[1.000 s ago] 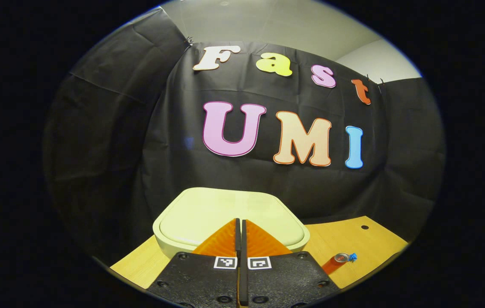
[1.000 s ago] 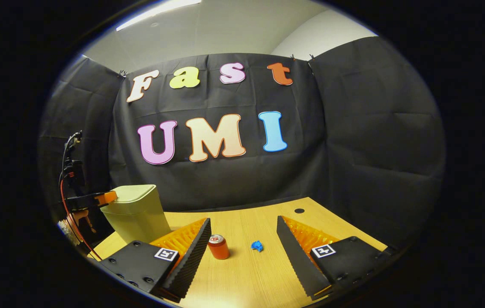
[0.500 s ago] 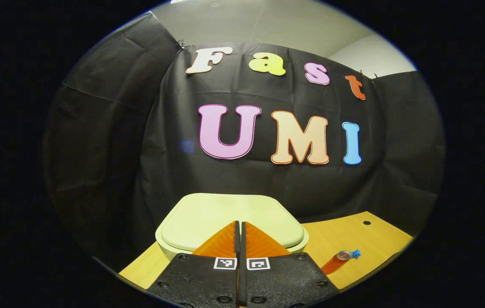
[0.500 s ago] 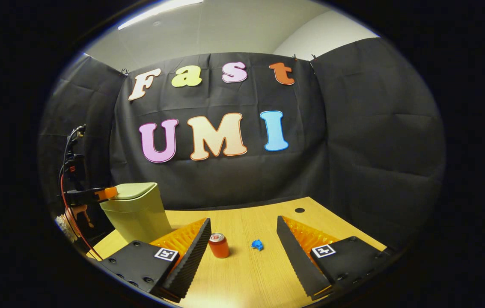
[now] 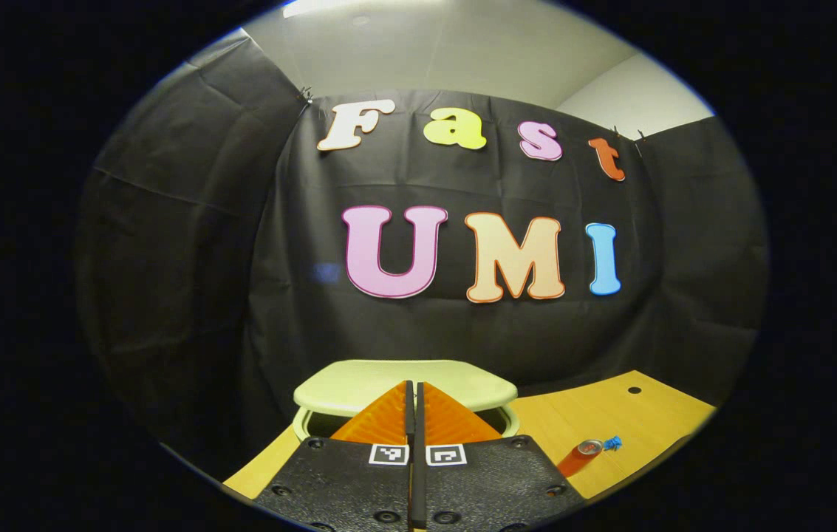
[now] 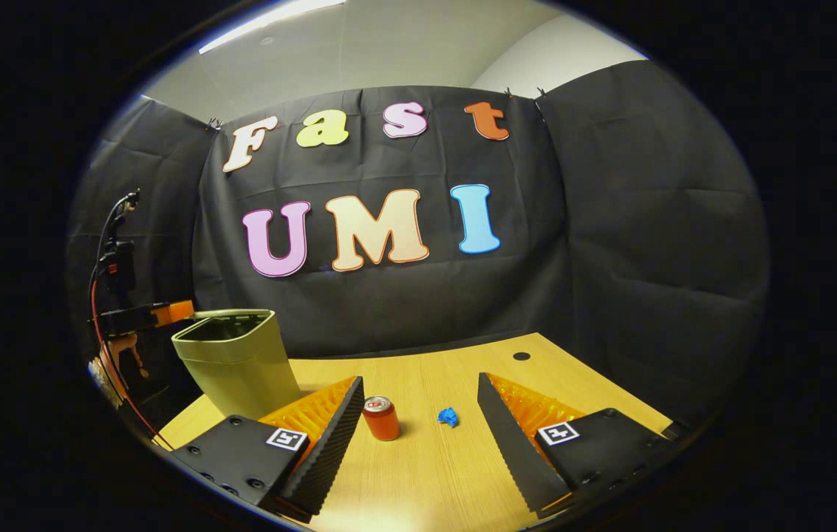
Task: Press the lid of the desktop garbage bin to open it, pick up the crumpled paper on the desktop and throw it into the bin, then pick up the pop can on the desktop and drop it into the bin, and finally close the garbage bin lid.
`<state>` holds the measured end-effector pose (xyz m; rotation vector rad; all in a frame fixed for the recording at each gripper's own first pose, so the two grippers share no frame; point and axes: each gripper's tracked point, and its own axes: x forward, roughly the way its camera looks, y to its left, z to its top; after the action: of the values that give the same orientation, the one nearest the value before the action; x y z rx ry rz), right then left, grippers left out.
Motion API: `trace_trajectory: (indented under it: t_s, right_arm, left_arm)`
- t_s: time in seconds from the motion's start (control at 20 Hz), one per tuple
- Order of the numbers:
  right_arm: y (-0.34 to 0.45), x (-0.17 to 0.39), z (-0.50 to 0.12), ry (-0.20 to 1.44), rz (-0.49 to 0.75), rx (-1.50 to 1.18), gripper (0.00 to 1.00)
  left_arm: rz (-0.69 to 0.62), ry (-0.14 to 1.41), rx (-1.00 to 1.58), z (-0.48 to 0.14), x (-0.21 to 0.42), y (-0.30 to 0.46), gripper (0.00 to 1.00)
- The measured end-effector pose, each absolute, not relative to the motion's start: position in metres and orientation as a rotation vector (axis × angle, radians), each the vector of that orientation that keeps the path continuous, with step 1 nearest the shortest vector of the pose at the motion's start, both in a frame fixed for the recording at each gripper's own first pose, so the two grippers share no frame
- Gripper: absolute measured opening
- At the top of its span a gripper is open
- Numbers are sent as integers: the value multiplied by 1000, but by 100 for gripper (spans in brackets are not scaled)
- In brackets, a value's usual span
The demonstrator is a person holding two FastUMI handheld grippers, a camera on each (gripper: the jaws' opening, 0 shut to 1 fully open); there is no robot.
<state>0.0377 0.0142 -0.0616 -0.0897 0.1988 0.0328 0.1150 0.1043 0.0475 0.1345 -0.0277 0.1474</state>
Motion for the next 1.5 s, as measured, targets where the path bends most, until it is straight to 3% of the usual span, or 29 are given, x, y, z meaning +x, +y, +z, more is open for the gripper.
trace_trajectory:
  t_s: [0.15, 0.2, 0.85, 1.5]
  right_arm:
    - [15, 38, -63, 199, 45, -89, 93]
    - [16, 38, -63, 199, 49, -87, 97]
    - [3, 65, -87, 244, 91, -87, 97]
    - [-17, 172, -142, 318, 173, -196, 97]
  left_arm:
    - [152, -68, 110, 62, 104, 102, 0]
    - [158, -72, 108, 63, 100, 104, 0]
    - [203, -61, 108, 49, 46, 112, 0]
    - [246, 0, 141, 22, 1, 102, 2]
